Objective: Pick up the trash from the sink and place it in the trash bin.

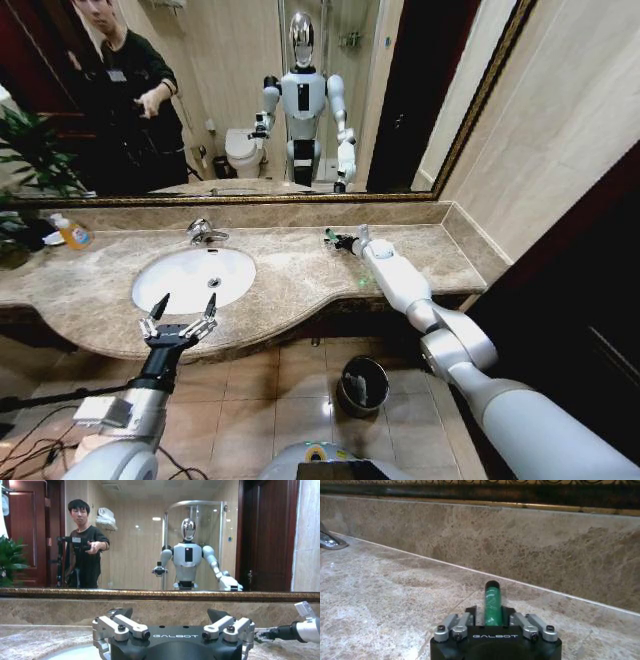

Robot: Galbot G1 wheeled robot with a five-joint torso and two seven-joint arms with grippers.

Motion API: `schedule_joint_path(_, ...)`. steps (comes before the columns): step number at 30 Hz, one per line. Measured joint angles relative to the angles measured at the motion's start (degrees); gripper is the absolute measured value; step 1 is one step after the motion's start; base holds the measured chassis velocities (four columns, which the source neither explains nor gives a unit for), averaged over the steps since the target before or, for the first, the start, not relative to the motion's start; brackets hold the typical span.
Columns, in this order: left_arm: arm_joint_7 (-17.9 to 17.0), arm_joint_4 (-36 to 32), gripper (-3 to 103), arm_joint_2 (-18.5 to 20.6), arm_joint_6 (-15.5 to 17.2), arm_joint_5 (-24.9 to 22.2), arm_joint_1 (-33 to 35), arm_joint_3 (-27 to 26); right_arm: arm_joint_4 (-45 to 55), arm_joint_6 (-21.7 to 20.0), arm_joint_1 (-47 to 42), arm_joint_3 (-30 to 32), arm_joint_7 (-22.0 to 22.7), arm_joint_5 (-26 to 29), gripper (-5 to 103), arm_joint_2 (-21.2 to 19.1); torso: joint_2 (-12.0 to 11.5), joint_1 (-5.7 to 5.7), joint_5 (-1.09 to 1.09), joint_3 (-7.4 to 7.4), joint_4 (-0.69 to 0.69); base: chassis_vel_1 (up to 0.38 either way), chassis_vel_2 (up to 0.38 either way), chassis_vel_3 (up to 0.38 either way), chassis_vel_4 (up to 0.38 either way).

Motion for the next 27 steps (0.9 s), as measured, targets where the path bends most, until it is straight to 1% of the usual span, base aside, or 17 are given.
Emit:
schedule_joint_path(2, 0.00, 0.00, 100, 0.00, 0.00, 0.00, 0.00, 0.00, 0.90, -0.09, -0.36, -0.17, 0.33, 0.28, 27, -0.52, 0.00, 0.00, 0.00, 0.00, 0.00, 0.000, 0.000, 0.000, 0.000)
schedule_joint_path(4, 0.00, 0.00, 100, 0.00, 0.00, 0.00, 0.00, 0.00, 1.09, -0.10, -0.42, -0.19, 0.40, 0.34, 27, -0.64, 0.00, 0.00, 0.00, 0.00, 0.00, 0.000, 0.000, 0.000, 0.000)
schedule_joint_path(5, 0.00, 0.00, 100, 0.00, 0.00, 0.00, 0.00, 0.00, 2.61, -0.23, -0.90, -0.33, 0.85, 0.94, 16, -1.37, 0.00, 0.00, 0.01, 0.00, 0.00, 0.000, 0.000, 0.000, 0.000)
schedule_joint_path(7, 0.00, 0.00, 100, 0.00, 0.00, 0.00, 0.00, 0.00, 3.23, -0.37, -1.10, -0.36, 1.00, 1.17, 16, -1.63, 0.00, 0.00, 0.01, 0.00, 0.00, 0.000, 0.000, 0.000, 0.000)
schedule_joint_path(10, 0.00, 0.00, 100, 0.00, 0.00, 0.00, 0.00, 0.00, 6.48, -0.91, -2.53, -0.82, 2.04, 2.62, 7, -3.27, 0.00, 0.00, 0.00, 0.00, 0.00, 0.000, 0.000, 0.000, 0.000)
schedule_joint_path(15, 0.00, 0.00, 100, 0.00, 0.00, 0.00, 0.00, 0.00, 9.99, -1.04, -4.14, -1.14, 3.75, 3.93, 7, -4.82, 0.00, 0.00, 0.01, 0.00, 0.00, 0.000, 0.000, 0.000, 0.000)
schedule_joint_path(16, 0.00, 0.00, 100, 0.00, 0.00, 0.00, 0.00, 0.00, 11.67, -1.25, -4.85, -1.31, 4.76, 4.90, 7, -5.49, 0.00, 0.00, 0.01, 0.00, 0.00, 0.000, 0.000, 0.000, 0.000)
schedule_joint_path(17, 0.00, 0.00, 100, -0.01, 0.00, 0.00, 0.00, 0.00, 15.11, -1.94, -6.12, -1.46, 6.58, 6.94, 7, -6.79, 0.00, 0.00, 0.02, 0.00, 0.00, 0.000, 0.000, 0.000, 0.000)
schedule_joint_path(18, 0.00, 0.00, 100, -0.01, 0.00, 0.00, 0.00, 0.00, 15.11, -1.94, -6.12, -1.46, 6.58, 6.94, 7, -6.79, 0.00, 0.00, 0.02, 0.00, 0.00, 0.000, 0.000, 0.000, 0.000)
schedule_joint_path(19, 0.00, 0.00, 100, 0.00, 0.00, 0.00, 0.00, 0.00, 17.06, -2.30, -6.79, -1.48, 7.54, 8.02, 7, -7.50, 0.00, 0.00, 0.02, 0.00, 0.00, 0.000, 0.000, 0.000, 0.000)
schedule_joint_path(21, 0.00, 0.00, 100, 0.00, 0.00, 0.00, 0.00, 0.00, 24.16, -3.16, -9.87, -1.49, 10.36, 11.20, 7, -10.18, 0.00, 0.00, 0.01, 0.00, 0.00, 0.000, 0.000, 0.000, 0.000)
schedule_joint_path(22, 0.00, 0.00, 100, 0.00, 0.00, 0.00, 0.00, 0.00, 24.16, -3.16, -9.87, -1.49, 10.36, 11.20, 7, -10.18, 0.00, 0.00, 0.01, 0.00, 0.00, 0.000, 0.000, 0.000, 0.000)
schedule_joint_path(24, 0.00, 0.00, 100, 0.00, 0.00, 0.00, 0.00, 0.00, 30.65, -3.51, -13.66, -0.95, 12.43, 13.31, 7, -12.58, 0.00, 0.00, 0.01, -0.01, 0.00, 0.000, 0.000, 0.000, 0.000)
schedule_joint_path(25, 0.00, 0.00, 100, 0.00, 0.00, 0.00, 0.00, 0.00, 30.65, -3.51, -13.66, -0.95, 12.43, 13.31, 7, -12.58, 0.00, 0.00, 0.01, -0.01, 0.00, 0.000, 0.000, 0.000, 0.000)
schedule_joint_path(27, -0.01, 0.00, 100, 0.00, 0.00, 0.00, 0.00, 0.00, 35.49, -2.31, -17.72, 0.42, 13.39, 13.47, 7, -14.68, 0.00, 0.00, 0.01, 0.00, 0.00, 0.000, 0.000, 0.000, 0.000)
